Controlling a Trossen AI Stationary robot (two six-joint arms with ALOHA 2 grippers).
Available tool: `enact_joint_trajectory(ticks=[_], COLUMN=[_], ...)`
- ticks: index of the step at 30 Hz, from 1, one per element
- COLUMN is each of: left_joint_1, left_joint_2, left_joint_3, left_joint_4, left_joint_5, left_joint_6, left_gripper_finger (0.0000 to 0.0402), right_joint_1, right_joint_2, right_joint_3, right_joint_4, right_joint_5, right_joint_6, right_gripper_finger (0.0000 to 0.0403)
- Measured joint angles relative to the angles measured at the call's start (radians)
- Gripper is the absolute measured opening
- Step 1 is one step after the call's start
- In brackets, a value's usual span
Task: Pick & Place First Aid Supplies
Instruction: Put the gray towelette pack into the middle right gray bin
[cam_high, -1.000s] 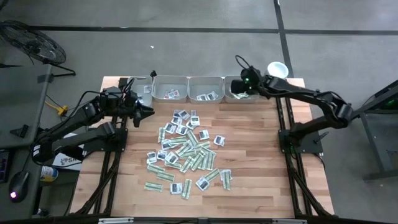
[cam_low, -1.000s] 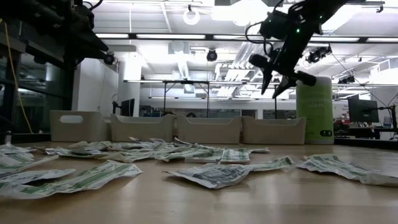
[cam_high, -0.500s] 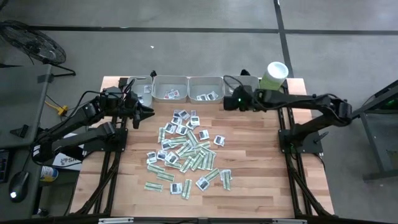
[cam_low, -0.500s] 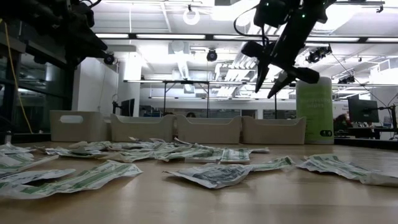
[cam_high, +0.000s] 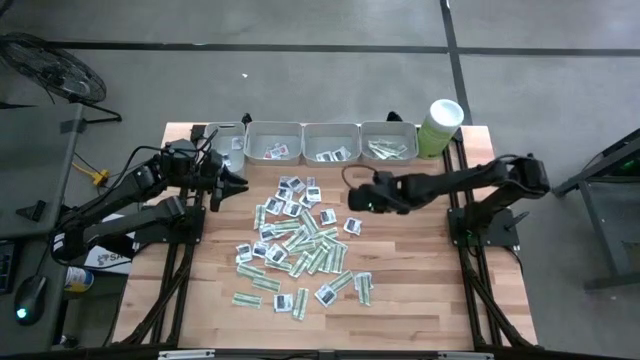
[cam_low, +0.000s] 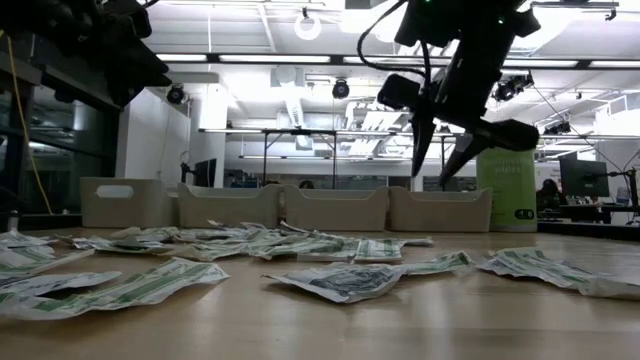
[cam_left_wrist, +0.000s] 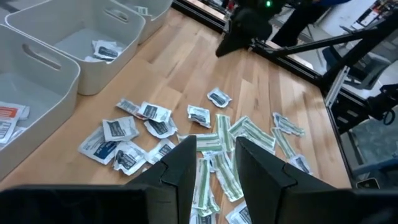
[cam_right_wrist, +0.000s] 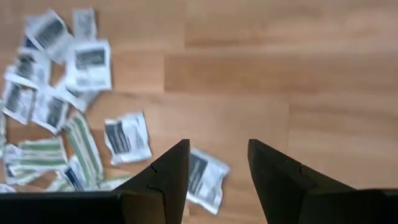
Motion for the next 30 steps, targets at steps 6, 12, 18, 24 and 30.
enact_joint_trajectory(ticks=[6,12,18,24,30], left_joint_1=[0.000,0.000,0.000,0.000,0.000], left_joint_2=[0.000,0.000,0.000,0.000,0.000], left_joint_3=[0.000,0.000,0.000,0.000,0.000], left_joint_4=[-0.012,-0.045,-0.055,-0.055,-0.057], left_joint_5=[0.001,0.001,0.001,0.001,0.000], left_joint_6=[0.000,0.019,0.019,0.022,0.022], left_gripper_finger=[0.0112,0.0112,0.0112,0.0112,0.0112], right_joint_1=[0.066,0.109,0.122,0.121,0.121], right_joint_2=[0.075,0.149,0.191,0.203,0.244], right_joint_3=[0.000,0.000,0.000,0.000,0.000], right_joint_4=[0.059,0.116,0.121,0.131,0.149], right_joint_5=[-0.033,-0.039,-0.040,-0.031,-0.035], right_joint_6=[0.079,0.145,0.168,0.174,0.174], right_gripper_finger=[0.0156,0.0156,0.0156,0.0156,0.0156])
